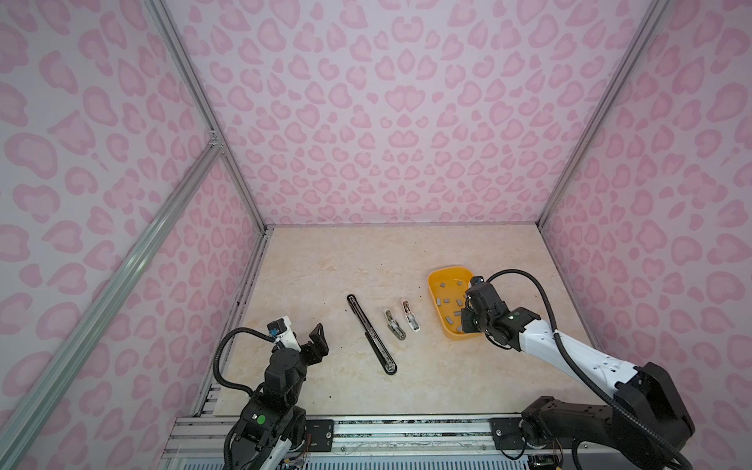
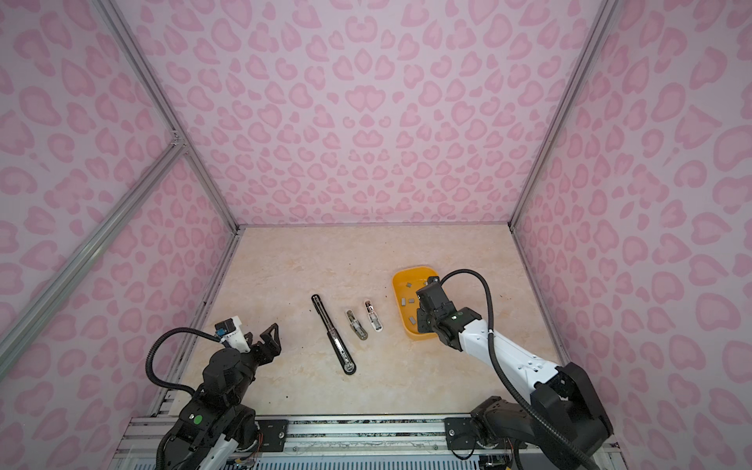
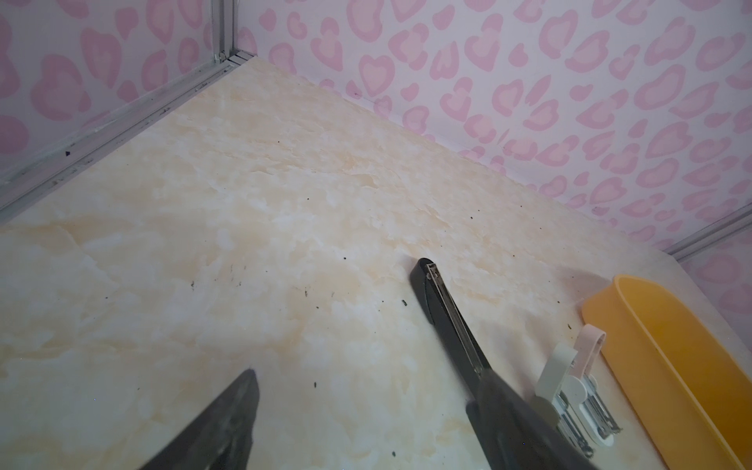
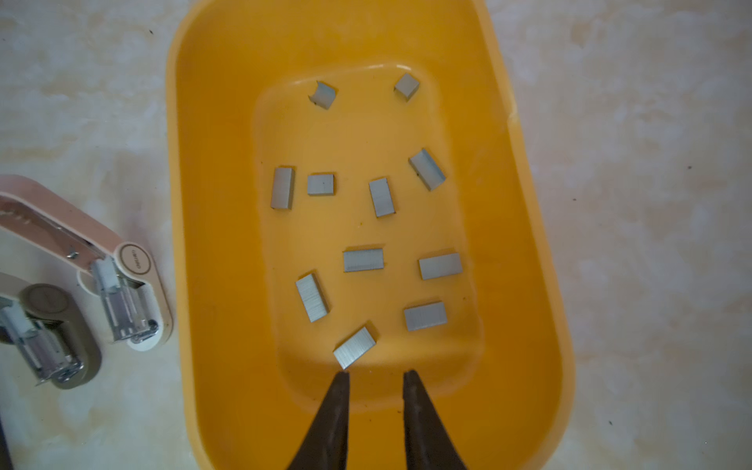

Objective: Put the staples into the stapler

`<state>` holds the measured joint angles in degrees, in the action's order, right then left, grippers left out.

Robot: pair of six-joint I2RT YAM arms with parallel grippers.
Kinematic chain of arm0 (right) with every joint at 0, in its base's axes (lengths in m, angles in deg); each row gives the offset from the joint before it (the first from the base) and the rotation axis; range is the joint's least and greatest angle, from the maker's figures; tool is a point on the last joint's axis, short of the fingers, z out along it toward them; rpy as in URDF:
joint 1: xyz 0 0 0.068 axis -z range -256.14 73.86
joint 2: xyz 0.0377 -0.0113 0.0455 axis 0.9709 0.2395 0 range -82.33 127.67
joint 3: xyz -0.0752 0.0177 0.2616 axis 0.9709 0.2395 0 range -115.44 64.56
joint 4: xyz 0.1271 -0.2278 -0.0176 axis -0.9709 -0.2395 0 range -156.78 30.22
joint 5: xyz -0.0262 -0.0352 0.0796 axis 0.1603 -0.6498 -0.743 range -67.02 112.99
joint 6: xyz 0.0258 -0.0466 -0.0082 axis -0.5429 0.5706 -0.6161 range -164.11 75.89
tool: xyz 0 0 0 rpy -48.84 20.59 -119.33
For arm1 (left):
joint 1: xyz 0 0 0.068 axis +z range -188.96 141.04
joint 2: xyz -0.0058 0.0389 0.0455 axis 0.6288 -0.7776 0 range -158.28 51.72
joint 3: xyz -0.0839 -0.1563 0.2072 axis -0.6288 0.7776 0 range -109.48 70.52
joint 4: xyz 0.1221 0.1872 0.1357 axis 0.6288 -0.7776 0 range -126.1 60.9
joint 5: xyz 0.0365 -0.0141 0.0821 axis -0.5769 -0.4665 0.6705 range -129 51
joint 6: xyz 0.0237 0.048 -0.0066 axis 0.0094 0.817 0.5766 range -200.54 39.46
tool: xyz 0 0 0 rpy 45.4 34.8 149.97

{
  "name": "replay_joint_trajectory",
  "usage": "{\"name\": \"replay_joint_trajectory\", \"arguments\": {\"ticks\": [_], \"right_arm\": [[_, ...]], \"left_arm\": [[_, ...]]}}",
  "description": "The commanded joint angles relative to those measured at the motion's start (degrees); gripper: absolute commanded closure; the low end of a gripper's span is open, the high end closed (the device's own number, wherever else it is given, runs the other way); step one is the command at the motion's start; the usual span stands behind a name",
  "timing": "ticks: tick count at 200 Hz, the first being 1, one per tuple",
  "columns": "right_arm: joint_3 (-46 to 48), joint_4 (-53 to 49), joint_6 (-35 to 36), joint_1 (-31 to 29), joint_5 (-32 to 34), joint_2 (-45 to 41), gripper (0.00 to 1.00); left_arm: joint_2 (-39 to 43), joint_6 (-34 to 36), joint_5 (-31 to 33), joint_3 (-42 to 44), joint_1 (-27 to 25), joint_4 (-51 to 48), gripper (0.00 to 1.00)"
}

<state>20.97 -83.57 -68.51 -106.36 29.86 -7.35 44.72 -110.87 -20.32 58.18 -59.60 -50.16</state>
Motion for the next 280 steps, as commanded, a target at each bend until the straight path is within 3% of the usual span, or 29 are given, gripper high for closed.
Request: {"name": "replay_joint_trajectory", "arguments": {"ticks": [1,71,115,153,175,213,280], "right_arm": [[-2.9,-0.7,1.9,0.2,-3.0,5.4,0.80],[-4.1,-0.7,-0.9,-2.1,-8.0,10.7,0.86],[-2.3,-0.4,-6.0,-8.4,-6.4,9.8,0.86],[-1.1,-0.4,-7.9,-10.4,-5.6,8.2,0.84],[-2.3,-2.4,-6.6,-9.3,-2.6,6.5,0.75],[-6.7,-3.3,0.4,-2.7,-1.0,7.1,0.71],[-15.0,-0.1,8.4,2.5,-0.6,22.3,0.65]], "left_arm": [[0.1,-0.2,2.7,0.2,0.0,1.9,0.13],[0.9,-0.4,3.0,0.3,0.0,1.5,0.13],[0.9,-0.6,2.9,0.4,0.0,1.3,0.13],[1.0,-0.7,3.1,0.3,0.0,1.1,0.13],[0.9,-0.7,3.7,0.3,0.0,1.2,0.13],[-0.3,-0.7,4.3,0.2,-0.1,1.7,0.11],[-2.4,-0.7,4.3,-0.1,0.0,2.4,0.11]]}}
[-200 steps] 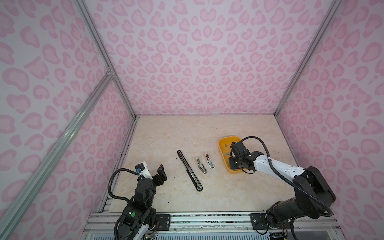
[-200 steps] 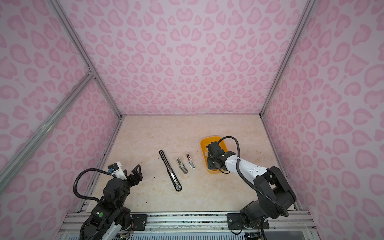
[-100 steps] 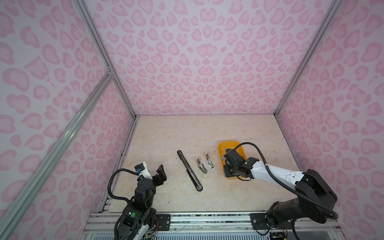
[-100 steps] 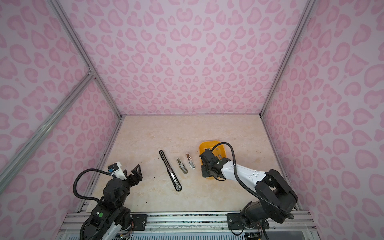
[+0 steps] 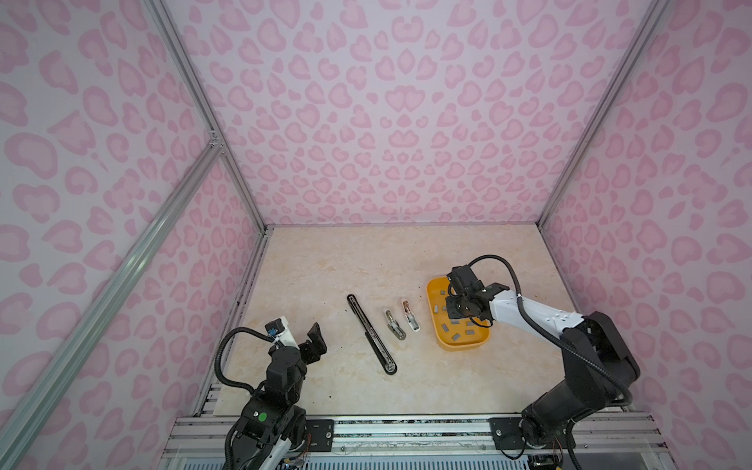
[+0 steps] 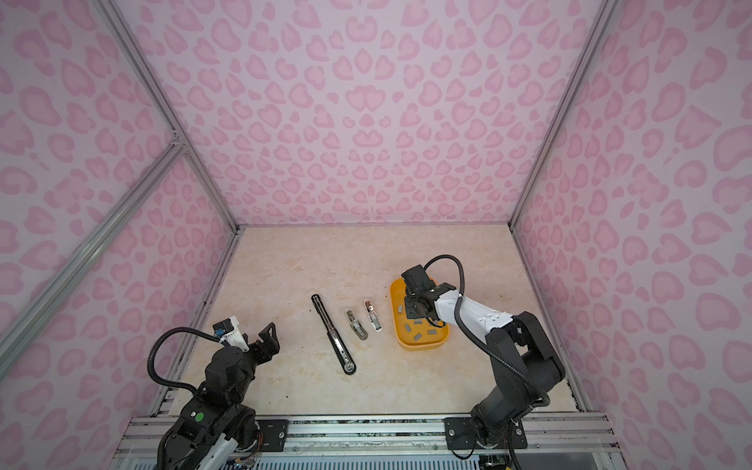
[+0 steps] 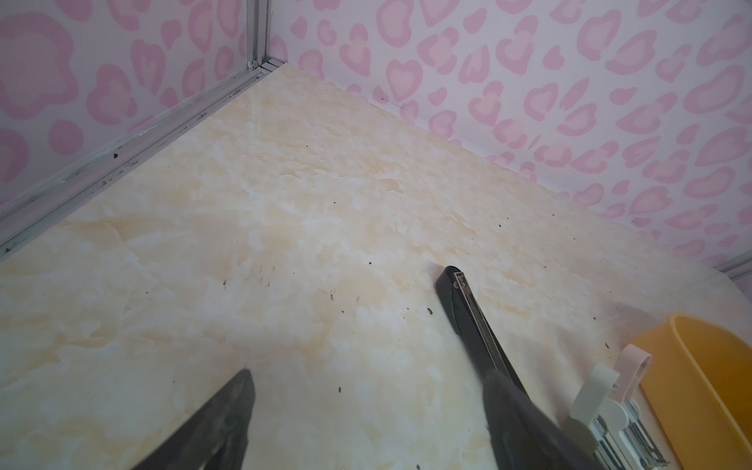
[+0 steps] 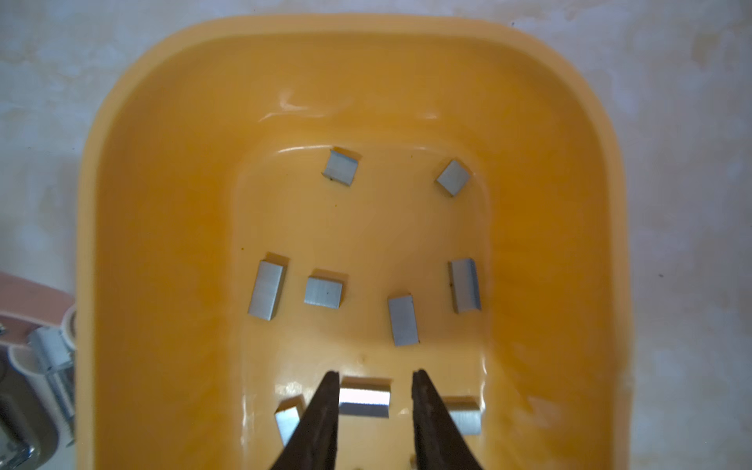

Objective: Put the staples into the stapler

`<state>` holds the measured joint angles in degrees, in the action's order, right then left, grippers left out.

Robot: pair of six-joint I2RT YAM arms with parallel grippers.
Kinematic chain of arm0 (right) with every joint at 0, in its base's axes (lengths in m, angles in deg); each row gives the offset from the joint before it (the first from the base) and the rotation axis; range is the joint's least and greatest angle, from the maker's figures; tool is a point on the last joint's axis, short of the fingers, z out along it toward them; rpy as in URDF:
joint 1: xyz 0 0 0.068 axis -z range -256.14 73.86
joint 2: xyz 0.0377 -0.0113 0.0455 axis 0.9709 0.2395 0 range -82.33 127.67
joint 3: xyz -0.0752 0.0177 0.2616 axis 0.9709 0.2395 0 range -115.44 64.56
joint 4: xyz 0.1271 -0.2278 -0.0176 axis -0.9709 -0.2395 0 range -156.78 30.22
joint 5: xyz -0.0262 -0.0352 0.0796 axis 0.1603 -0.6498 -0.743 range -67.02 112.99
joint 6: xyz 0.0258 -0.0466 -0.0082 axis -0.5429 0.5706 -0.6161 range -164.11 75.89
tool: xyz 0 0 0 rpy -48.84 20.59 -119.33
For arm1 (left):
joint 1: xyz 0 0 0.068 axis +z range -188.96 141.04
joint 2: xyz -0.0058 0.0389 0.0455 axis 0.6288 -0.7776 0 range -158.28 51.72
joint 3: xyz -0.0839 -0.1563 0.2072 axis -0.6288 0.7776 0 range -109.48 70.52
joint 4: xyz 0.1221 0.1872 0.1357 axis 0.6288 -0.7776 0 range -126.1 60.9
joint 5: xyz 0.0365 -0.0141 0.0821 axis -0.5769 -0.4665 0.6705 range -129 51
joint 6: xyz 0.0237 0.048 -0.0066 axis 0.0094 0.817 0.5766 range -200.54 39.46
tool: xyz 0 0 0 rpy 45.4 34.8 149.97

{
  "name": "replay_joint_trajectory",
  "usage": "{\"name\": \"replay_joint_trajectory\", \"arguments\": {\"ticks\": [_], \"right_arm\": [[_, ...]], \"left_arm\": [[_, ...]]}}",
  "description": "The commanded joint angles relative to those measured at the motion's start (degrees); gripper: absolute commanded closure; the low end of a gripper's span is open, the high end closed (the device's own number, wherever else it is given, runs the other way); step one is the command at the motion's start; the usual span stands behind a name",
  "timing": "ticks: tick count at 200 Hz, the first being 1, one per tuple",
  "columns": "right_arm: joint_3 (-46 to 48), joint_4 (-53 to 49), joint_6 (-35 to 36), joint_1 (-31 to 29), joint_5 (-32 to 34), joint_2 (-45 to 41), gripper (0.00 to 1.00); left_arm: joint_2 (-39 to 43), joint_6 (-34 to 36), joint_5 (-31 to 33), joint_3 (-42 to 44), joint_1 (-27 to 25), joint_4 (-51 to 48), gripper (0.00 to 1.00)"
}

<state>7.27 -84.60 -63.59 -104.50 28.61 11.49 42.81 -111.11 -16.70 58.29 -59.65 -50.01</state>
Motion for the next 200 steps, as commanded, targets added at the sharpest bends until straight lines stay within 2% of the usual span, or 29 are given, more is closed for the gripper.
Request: {"name": "replay_joint_trajectory", "arguments": {"ticks": [1,59,100,117,165,200], "right_arm": [[-1.3,0.9,3.5,0.7,0.6,3.5,0.65],[-2.8,1.4,4.3,2.0,-0.3,8.5,0.62],[-4.0,0.8,4.4,2.4,-1.0,11.2,0.66],[-3.6,0.6,4.2,2.5,-0.7,11.0,0.70],[-0.2,1.4,3.6,2.8,-0.5,8.4,0.67],[1.1,2.3,3.3,3.0,-1.7,8.0,0.69]], "left_arm": [[-0.5,-0.5,0.6,-0.2,0.0,2.3,0.11],[-1.8,-0.5,1.6,-0.4,0.0,2.7,0.10],[-3.7,-0.5,1.8,-0.7,0.0,3.4,0.10],[-4.7,-0.4,1.7,-0.9,0.0,3.7,0.10],[-7.3,-0.3,1.5,-1.4,0.0,4.5,0.10],[-7.1,-0.1,1.2,-1.3,0.0,4.6,0.11]]}}
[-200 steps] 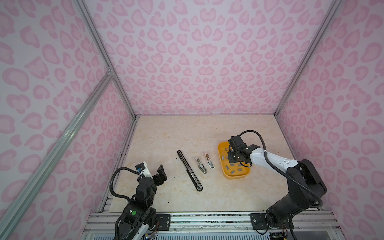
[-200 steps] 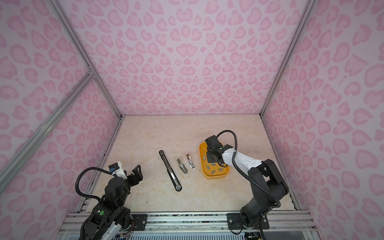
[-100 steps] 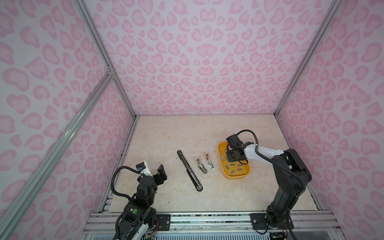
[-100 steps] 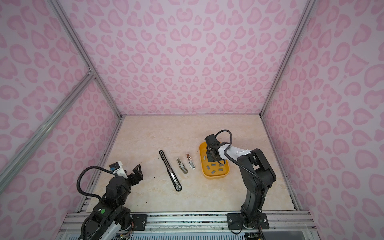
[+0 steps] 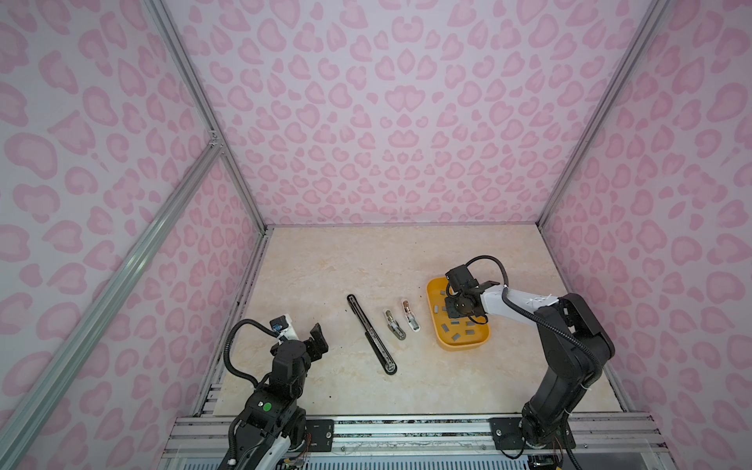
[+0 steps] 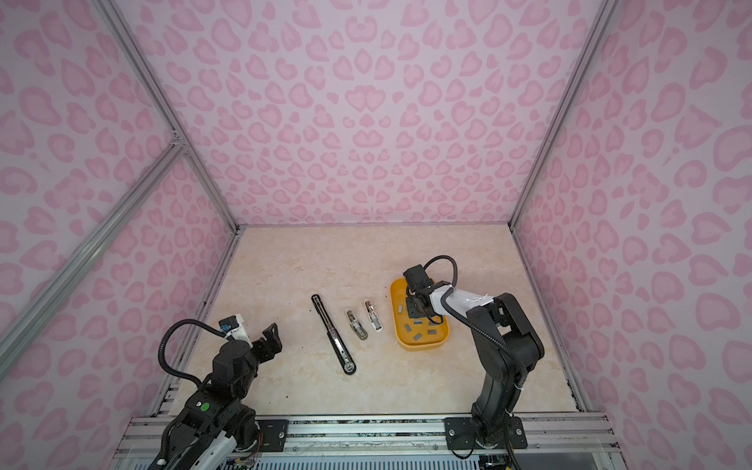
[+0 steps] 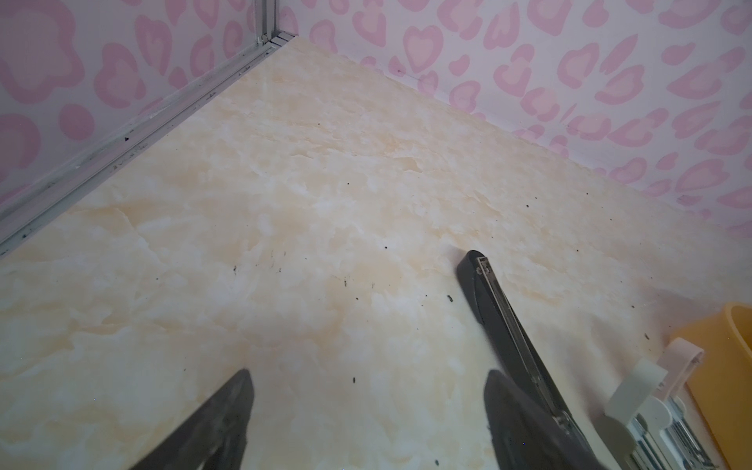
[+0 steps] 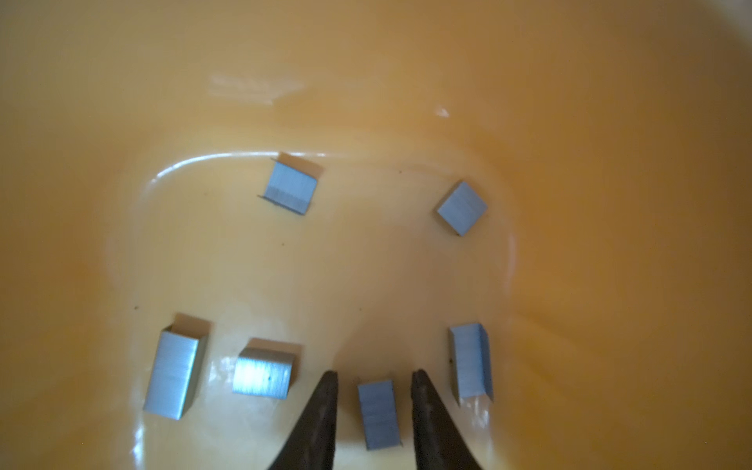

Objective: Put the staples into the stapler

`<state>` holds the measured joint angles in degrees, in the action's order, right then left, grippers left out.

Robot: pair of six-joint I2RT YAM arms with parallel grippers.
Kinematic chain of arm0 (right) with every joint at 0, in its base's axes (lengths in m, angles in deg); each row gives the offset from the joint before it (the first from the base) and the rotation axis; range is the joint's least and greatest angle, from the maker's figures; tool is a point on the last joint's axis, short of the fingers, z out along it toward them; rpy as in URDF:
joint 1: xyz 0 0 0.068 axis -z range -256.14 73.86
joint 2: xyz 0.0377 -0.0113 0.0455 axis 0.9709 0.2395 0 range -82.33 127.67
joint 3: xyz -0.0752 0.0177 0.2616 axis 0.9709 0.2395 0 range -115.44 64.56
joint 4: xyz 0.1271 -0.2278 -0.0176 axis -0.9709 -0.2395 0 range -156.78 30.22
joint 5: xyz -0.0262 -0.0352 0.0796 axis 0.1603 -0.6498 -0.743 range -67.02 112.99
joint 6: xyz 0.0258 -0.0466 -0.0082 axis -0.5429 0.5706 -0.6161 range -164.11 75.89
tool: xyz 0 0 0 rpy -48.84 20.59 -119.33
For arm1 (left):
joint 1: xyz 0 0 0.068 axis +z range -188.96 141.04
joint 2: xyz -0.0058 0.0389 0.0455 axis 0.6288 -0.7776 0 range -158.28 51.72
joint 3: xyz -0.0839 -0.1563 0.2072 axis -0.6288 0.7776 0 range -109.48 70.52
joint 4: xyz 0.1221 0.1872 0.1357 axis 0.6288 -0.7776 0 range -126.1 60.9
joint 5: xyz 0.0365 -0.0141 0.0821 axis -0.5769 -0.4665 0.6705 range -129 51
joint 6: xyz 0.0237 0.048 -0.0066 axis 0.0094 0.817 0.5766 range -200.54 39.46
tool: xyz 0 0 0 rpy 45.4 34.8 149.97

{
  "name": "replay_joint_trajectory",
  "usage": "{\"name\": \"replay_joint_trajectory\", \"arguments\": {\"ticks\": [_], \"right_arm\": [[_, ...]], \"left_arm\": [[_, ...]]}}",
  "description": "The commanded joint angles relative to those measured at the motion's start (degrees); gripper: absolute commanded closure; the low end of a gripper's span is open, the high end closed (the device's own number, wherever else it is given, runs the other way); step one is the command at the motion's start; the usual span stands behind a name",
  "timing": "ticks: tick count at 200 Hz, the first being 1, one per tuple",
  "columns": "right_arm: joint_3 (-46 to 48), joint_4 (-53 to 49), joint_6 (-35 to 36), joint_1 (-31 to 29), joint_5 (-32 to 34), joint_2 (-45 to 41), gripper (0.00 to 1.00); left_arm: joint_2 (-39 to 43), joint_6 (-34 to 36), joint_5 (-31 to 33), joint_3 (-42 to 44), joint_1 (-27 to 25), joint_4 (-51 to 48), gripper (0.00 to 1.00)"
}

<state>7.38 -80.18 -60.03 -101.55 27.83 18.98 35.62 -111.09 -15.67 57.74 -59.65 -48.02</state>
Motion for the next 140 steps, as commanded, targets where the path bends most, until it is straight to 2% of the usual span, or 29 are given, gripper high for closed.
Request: {"name": "replay_joint_trajectory", "arguments": {"ticks": [1,13,58,140], "right_arm": [[1.0,-2.1,-0.2,0.1,-0.9,0.5,0.69],[0.9,-2.2,-0.3,0.2,-1.1,0.8,0.75],[1.2,-2.1,-0.6,0.3,-1.2,0.8,0.85],[2.4,-0.8,-1.2,0.5,-1.7,-1.6,0.92]], "left_arm": [[0.0,-0.1,0.2,-0.8,0.0,2.6,0.11],[0.1,-0.1,0.2,-0.8,0.0,2.6,0.10],[0.5,-0.1,0.3,-0.7,0.0,2.5,0.11],[1.2,1.2,-1.9,-0.5,0.0,3.4,0.10]]}}
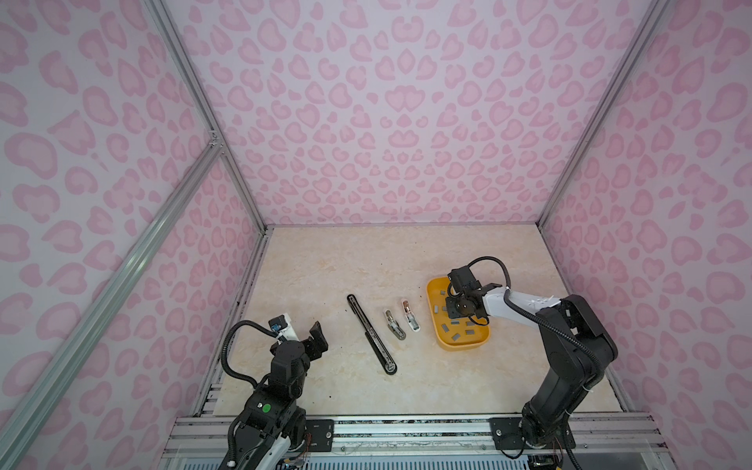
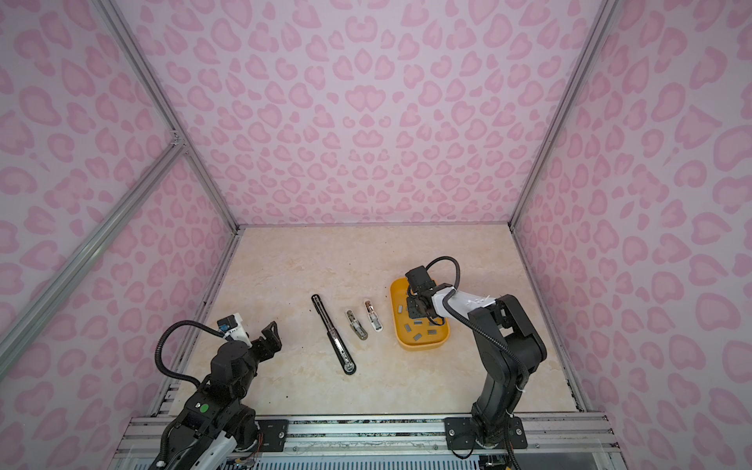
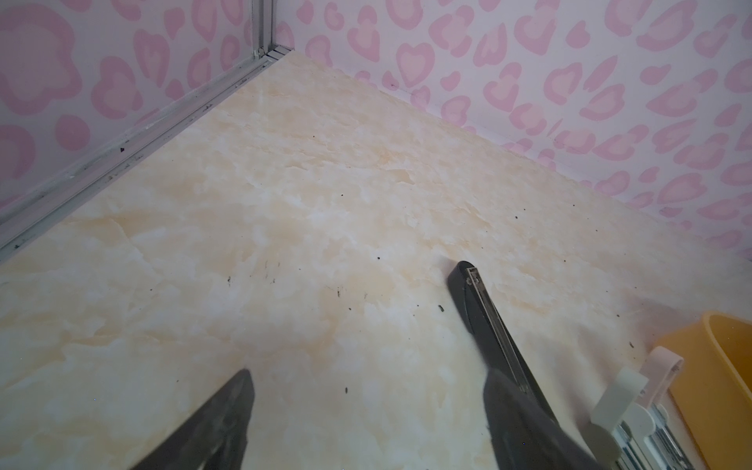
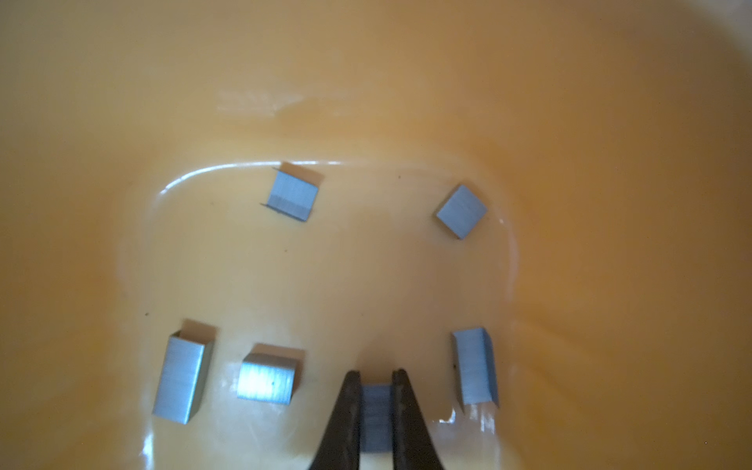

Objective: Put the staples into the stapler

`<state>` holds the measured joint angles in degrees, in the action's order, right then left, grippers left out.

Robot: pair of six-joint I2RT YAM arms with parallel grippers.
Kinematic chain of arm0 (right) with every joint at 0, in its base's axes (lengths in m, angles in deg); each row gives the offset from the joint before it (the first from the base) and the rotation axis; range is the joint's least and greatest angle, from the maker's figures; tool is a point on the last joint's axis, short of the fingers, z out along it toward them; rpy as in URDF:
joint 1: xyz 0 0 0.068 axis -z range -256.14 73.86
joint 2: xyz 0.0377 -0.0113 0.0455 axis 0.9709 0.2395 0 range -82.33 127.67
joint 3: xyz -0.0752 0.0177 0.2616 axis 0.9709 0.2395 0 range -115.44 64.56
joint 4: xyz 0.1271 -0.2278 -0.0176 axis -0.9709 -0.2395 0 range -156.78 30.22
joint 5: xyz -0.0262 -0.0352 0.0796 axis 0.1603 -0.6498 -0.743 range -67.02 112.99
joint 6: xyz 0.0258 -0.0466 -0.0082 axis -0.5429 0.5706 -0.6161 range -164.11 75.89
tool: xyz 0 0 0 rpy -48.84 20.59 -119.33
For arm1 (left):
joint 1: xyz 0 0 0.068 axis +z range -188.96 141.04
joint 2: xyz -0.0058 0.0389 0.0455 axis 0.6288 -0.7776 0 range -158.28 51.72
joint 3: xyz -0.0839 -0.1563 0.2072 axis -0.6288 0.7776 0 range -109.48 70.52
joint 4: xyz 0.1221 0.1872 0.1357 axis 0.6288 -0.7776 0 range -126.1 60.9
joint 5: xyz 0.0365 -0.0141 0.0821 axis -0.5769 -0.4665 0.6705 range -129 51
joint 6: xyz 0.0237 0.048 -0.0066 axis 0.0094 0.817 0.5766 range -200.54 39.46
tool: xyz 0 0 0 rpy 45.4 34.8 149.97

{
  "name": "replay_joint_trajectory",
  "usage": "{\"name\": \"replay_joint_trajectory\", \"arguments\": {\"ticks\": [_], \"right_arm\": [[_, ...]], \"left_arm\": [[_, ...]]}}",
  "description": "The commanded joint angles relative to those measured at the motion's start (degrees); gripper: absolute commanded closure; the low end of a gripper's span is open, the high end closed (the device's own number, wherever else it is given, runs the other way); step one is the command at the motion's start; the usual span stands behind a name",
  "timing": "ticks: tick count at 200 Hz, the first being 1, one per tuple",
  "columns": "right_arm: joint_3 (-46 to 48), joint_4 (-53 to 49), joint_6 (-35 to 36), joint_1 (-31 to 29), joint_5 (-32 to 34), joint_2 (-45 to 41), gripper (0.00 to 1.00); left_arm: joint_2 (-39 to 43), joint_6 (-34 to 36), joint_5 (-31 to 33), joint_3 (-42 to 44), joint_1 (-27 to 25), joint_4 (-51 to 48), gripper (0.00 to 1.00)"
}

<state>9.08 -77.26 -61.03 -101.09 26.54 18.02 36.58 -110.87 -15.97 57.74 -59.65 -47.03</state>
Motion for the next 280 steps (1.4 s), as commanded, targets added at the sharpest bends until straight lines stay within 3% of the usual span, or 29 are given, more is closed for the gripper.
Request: {"name": "replay_joint_trajectory", "arguments": {"ticks": [1,30,86,110,139,158,188,209,228,254,280], "right_arm": [[0.7,-3.7,-0.3,0.1,-0.4,-0.7,0.92],[1.6,-3.4,-1.0,0.0,0.1,-5.1,0.94],[5.9,-0.3,-3.0,-1.6,1.0,-15.1,0.97],[7.8,1.8,-4.2,-2.7,-1.7,-19.5,0.98],[8.8,3.8,-3.7,-7.5,0.4,-25.4,0.98],[8.7,6.3,-3.3,-10.9,-0.7,-27.5,0.99],[6.8,8.3,-3.7,-16.3,0.0,-24.8,1.00],[4.5,9.4,-2.6,-20.8,1.5,-19.5,1.00],[2.0,10.4,-1.4,-23.9,1.2,-13.8,1.00],[-1.1,9.5,-0.6,-25.3,-1.3,-7.8,1.00],[0.4,10.4,-0.7,-25.3,-1.5,-7.3,1.00]], "left_arm": [[0.2,1.1,-1.8,-0.5,0.0,2.5,0.10],[2.0,3.5,-5.7,0.6,0.0,4.6,0.10],[4.2,3.5,-7.4,1.2,0.0,4.6,0.09],[3.8,2.0,-7.1,1.1,0.0,3.8,0.11],[2.4,1.3,-5.6,0.7,0.0,3.4,0.12],[1.8,1.5,-7.9,-0.3,0.0,2.3,0.11],[5.2,2.3,-11.5,0.8,0.0,1.9,0.12],[7.8,2.4,-12.4,1.8,0.0,2.6,0.08],[7.9,2.7,-13.5,1.8,0.0,2.6,0.12],[7.4,2.4,-13.0,1.7,0.0,2.4,0.11],[6.9,2.6,-13.4,1.5,0.0,2.6,0.12]]}}
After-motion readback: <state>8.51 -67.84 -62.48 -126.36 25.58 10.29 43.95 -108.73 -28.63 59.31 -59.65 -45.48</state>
